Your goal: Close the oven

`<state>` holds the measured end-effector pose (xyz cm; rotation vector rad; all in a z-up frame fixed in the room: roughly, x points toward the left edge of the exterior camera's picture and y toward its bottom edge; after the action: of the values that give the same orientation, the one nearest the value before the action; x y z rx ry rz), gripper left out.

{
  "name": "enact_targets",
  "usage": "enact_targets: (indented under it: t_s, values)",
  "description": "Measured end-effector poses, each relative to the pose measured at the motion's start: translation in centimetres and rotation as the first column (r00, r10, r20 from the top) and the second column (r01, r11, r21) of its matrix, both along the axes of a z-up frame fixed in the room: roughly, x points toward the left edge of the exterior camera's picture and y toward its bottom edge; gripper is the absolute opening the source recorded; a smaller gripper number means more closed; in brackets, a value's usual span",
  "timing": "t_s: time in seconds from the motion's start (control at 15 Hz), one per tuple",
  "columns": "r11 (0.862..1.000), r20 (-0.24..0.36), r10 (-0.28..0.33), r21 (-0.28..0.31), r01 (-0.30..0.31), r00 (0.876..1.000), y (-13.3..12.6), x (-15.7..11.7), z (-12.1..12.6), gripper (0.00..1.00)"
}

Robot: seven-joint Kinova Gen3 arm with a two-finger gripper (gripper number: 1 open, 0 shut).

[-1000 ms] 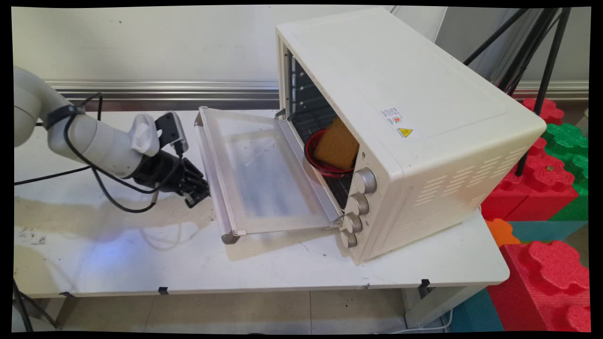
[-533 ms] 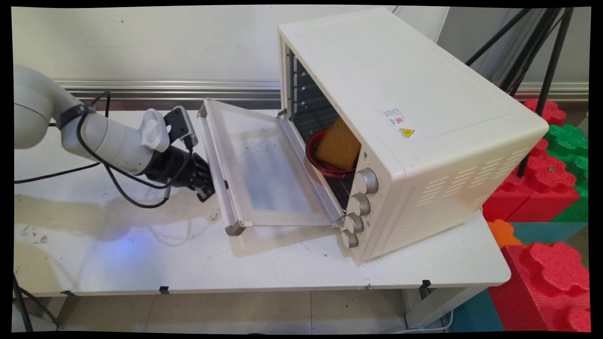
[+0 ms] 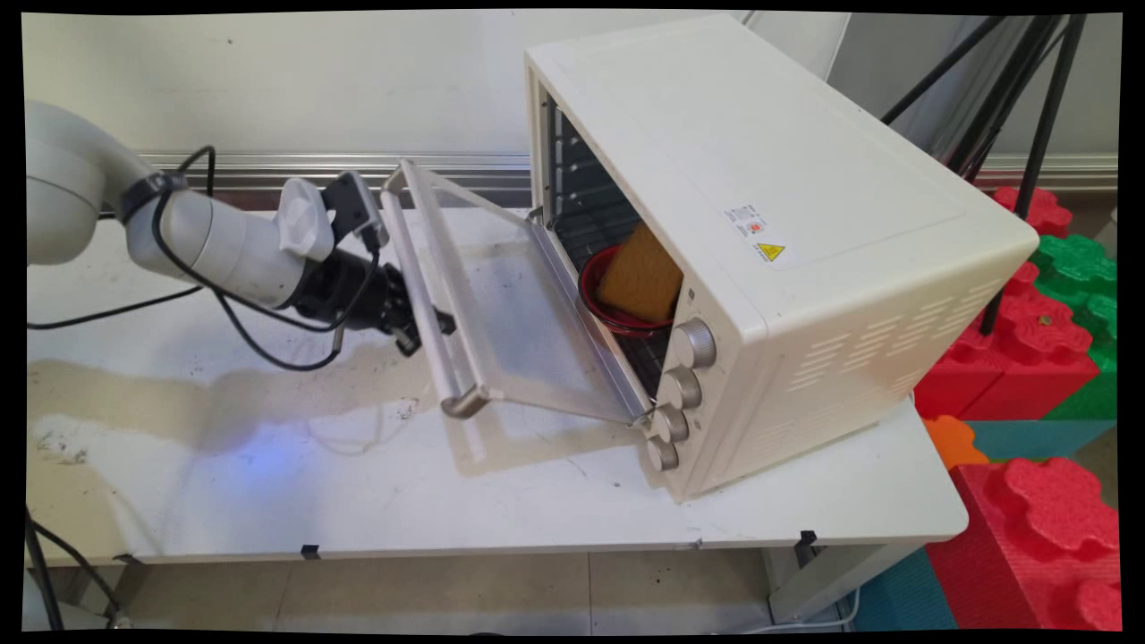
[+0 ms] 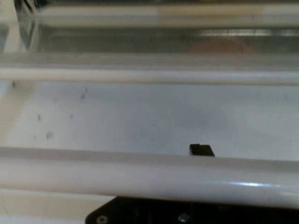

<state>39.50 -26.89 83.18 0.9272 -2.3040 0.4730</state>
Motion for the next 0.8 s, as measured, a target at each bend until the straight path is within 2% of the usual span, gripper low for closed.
enact_targets:
  t_s: [0.4, 0.8]
  values:
    - [0.997, -0.052, -0.005, -0.078, 0.001, 0.999, -2.1, -2.0, 2.9, 0.0]
    - [0.992, -0.08, -0.01, -0.122, 0.0, 0.997, -3.5, -3.0, 4.7, 0.0]
